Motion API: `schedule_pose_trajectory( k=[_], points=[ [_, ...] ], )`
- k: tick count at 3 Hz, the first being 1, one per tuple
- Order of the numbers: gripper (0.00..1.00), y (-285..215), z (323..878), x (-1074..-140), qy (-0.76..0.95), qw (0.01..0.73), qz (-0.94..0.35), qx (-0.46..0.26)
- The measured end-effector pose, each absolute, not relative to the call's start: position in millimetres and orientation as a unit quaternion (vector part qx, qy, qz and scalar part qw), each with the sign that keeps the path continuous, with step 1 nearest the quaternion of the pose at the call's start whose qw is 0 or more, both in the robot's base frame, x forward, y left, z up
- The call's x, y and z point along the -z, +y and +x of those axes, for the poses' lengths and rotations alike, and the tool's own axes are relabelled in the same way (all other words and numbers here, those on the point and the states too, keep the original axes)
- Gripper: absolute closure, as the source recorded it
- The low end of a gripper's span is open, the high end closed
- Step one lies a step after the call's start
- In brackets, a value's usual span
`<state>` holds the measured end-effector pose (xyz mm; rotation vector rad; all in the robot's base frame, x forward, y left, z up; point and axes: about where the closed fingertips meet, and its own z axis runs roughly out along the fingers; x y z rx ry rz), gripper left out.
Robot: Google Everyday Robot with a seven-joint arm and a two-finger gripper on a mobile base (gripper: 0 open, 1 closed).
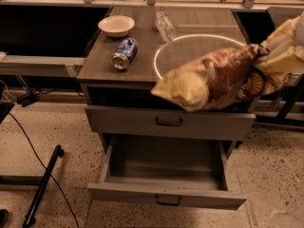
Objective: Place brown chip bag into middle drawer
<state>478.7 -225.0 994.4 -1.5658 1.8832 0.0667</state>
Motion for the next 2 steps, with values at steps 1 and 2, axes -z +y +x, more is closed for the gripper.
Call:
schedule_pose_trajectory(
  k=[1, 2],
  points=[
    [1.0, -200.2, 446.6, -952.1, 0.723, 0.281, -0.631, -0.003],
    [1.0, -168.5, 420.4, -861.5, 0.729, 0.196, -0.653, -0.063]
  ],
)
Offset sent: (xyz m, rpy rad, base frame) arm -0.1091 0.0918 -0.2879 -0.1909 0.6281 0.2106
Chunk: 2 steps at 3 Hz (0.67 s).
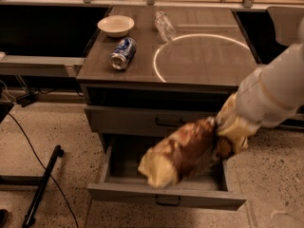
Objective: Place brown chip bag into middle drawer
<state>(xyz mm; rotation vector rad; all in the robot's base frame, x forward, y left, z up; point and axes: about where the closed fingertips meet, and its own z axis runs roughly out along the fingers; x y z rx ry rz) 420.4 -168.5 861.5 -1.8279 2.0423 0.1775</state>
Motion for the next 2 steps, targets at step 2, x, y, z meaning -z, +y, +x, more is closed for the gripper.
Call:
schedule_pose_trajectory(
  k=[2],
  points=[
    [1.0, -161.8, 413.7, -814.2, 0.737, 0.198, -0.634, -0.124]
  ],
)
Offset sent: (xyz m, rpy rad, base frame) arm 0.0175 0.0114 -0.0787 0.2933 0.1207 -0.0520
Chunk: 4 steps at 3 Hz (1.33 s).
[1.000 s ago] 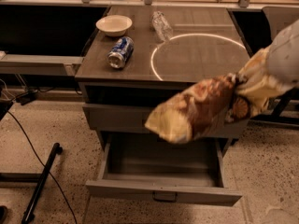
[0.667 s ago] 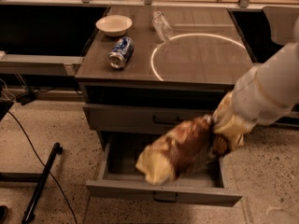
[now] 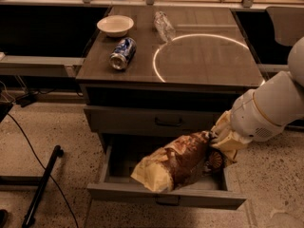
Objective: Place brown chip bag into middle drawer
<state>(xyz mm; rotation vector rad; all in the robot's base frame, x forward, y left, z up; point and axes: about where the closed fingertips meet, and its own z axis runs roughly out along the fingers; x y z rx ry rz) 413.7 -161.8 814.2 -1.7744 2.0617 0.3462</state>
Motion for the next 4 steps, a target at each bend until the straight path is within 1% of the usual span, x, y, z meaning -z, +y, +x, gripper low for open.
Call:
schedule_pose_trajectory(
  k=[1, 2, 3, 4],
  points=[
    [1.0, -142.7, 416.7, -763.6, 0.752, 0.233, -0.583, -0.201],
    [1.0, -116.4, 398.8, -695.8, 0.765, 0.248, -0.543, -0.242],
    [1.0, -100.1, 406.7, -649.0, 0.779, 0.269, -0.514, -0.238],
    [1.0, -92.1, 454.2, -611.0, 0.802, 0.311, -0.461, -0.216]
  ],
)
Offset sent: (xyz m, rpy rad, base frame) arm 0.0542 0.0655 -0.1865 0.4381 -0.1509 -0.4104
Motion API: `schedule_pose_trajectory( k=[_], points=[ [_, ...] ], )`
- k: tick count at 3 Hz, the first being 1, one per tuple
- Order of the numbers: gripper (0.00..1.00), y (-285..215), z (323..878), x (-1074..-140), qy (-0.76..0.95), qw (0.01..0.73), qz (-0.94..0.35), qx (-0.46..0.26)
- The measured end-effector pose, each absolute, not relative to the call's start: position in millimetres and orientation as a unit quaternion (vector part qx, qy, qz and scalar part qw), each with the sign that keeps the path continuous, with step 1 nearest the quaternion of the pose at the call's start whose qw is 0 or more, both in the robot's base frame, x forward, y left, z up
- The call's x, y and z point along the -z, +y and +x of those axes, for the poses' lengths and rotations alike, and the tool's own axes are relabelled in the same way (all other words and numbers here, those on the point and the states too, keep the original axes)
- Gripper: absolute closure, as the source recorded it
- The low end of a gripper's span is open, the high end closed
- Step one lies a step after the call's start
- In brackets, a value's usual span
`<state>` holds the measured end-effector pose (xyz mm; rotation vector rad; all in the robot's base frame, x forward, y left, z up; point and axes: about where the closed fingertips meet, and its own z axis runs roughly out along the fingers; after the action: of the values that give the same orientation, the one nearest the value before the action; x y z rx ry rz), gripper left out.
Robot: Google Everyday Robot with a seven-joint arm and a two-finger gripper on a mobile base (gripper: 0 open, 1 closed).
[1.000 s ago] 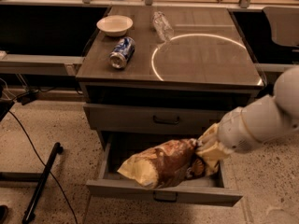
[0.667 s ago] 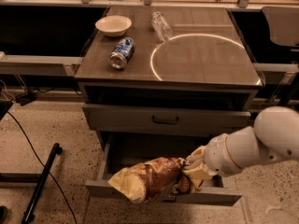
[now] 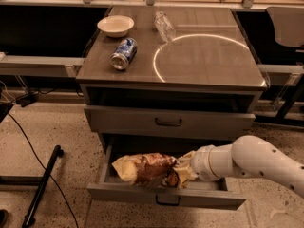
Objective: Place brown chip bag into middle drawer
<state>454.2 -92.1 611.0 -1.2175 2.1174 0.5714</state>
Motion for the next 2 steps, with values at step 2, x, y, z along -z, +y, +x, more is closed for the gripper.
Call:
schedule_pose_trajectory(
  k=[2],
  points=[
    [0.81, -89.1, 534.7, -603.7, 0.802, 0.35, -0.462, -0.147]
  ],
)
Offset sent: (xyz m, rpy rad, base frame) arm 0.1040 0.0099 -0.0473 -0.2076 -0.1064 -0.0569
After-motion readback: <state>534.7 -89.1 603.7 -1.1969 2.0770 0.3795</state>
